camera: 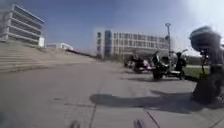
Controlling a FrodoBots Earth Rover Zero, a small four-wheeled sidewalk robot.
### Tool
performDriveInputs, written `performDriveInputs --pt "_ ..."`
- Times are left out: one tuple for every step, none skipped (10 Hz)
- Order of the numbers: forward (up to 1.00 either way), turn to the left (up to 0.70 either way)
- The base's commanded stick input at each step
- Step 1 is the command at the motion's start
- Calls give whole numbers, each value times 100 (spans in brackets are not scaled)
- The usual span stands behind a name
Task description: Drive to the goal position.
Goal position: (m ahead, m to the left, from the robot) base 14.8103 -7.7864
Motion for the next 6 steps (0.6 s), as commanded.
performDriveInputs --pt "100 0" --pt "100 2" --pt "100 0" --pt "100 0" --pt "100 0" --pt "100 1"
